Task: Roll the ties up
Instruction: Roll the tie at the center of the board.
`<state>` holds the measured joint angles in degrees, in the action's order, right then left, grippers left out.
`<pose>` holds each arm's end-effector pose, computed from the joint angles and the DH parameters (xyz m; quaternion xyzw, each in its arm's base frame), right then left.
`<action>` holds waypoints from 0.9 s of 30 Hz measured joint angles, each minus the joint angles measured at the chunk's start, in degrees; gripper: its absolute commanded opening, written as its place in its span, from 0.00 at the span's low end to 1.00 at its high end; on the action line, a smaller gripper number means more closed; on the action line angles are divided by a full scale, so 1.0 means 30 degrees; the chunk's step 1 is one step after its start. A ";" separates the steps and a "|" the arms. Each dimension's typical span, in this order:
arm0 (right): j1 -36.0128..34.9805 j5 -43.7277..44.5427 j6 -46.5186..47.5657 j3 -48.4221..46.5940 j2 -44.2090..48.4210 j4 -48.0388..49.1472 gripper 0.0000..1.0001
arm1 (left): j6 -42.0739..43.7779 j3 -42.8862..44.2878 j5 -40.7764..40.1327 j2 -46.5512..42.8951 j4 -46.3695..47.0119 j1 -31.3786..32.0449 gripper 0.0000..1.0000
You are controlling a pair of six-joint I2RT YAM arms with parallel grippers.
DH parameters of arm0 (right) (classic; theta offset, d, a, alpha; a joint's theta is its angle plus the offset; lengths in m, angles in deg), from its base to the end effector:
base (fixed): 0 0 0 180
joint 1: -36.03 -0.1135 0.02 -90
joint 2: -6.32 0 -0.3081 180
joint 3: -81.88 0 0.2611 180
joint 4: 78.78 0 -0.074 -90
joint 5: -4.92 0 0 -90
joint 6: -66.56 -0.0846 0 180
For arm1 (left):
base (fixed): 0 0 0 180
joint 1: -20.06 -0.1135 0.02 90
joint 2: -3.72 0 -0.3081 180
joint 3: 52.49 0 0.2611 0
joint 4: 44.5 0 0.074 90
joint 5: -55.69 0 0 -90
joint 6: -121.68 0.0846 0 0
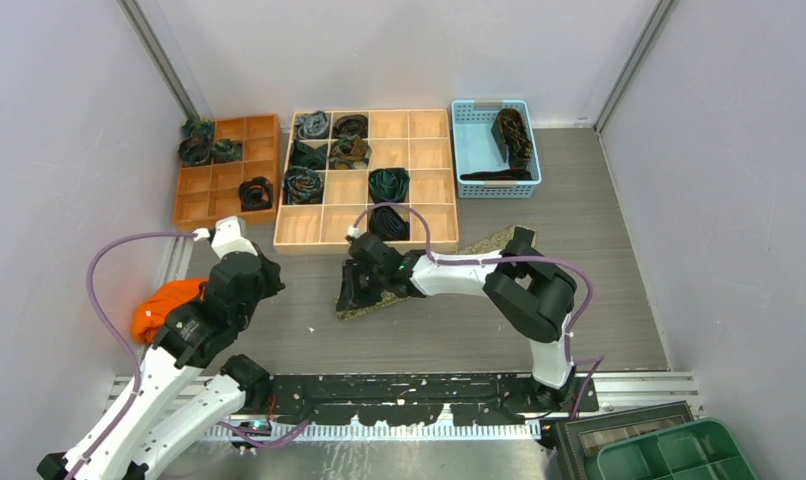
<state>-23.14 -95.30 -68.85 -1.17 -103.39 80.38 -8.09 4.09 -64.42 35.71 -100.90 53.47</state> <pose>0.2246 0.4057 0.1705 -0.1433 0.9178 0.3364 0.1551 0.1245 -0.0313 0.3078 -0.1729 0.8355 -0.0977 0.5123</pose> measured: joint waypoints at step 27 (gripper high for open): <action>0.4452 -0.7614 -0.6834 0.9311 0.0947 1.4469 0.25 | -0.0073 -0.0692 0.3694 0.5778 0.4976 0.0000 0.00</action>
<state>-9.79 -118.14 -89.35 26.77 -100.55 123.79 -8.30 2.01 -53.34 53.04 -85.97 53.47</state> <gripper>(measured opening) 0.256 0.007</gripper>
